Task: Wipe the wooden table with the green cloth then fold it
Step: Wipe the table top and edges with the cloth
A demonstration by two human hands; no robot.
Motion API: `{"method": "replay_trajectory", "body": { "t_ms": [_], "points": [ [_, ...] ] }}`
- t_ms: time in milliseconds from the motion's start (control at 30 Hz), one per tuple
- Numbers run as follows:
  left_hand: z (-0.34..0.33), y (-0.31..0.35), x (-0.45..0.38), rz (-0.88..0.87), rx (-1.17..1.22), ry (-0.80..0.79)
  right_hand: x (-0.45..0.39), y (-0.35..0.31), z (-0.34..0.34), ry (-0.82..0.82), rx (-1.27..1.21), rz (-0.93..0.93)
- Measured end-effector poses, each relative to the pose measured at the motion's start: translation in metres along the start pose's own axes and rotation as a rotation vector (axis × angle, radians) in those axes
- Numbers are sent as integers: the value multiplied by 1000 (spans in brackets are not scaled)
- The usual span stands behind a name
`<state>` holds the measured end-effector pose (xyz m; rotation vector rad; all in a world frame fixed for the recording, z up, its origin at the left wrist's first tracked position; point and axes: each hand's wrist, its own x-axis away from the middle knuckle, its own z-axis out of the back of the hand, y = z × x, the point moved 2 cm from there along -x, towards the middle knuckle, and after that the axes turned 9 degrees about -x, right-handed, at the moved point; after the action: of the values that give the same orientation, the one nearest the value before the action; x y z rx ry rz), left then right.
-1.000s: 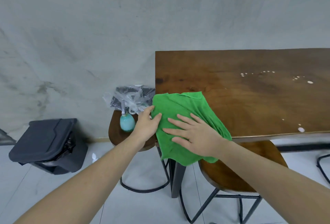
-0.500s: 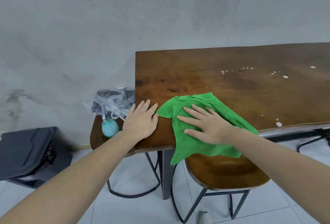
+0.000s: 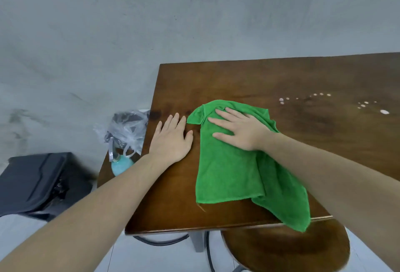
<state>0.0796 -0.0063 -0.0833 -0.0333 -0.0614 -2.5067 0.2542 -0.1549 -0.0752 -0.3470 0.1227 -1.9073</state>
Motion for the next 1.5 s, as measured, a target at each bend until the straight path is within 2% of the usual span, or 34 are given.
{"method": "replay_trajectory", "body": {
  "t_ms": [167, 267, 533, 667, 800, 1000, 1067, 1133, 1333, 1400, 1500],
  "points": [
    [3, 11, -40, 5, -34, 0, -46, 70, 20, 57, -48, -215],
    [3, 14, -59, 10, -29, 9, -76, 80, 28, 70, -52, -244],
    [1, 13, -93, 77, 21, 54, -119, 46, 29, -40, 97, 253],
    [3, 18, -118, 116, 62, 36, -154, 53, 39, -54, 106, 306],
    [5, 24, -140, 168, 53, 37, -196, 71, 55, -26, 67, 226],
    [3, 26, -162, 205, 32, 54, -220, 134, 66, 106, 35, -148],
    [1, 27, -162, 207, 20, 86, -225, 133, 64, 120, 56, -164],
    [0, 27, -161, 210, 25, 104, -232, 122, 66, 104, 58, -76],
    [-1, 26, -161, 229, 33, 105, -279, 86, 73, -40, 125, 365],
    [-1, 25, -161, 235, 41, 113, -294, 86, 77, -72, 114, 426],
    [1, 25, -160, 242, 40, 114, -299, 106, 85, -76, 70, 409]
  ]
}}
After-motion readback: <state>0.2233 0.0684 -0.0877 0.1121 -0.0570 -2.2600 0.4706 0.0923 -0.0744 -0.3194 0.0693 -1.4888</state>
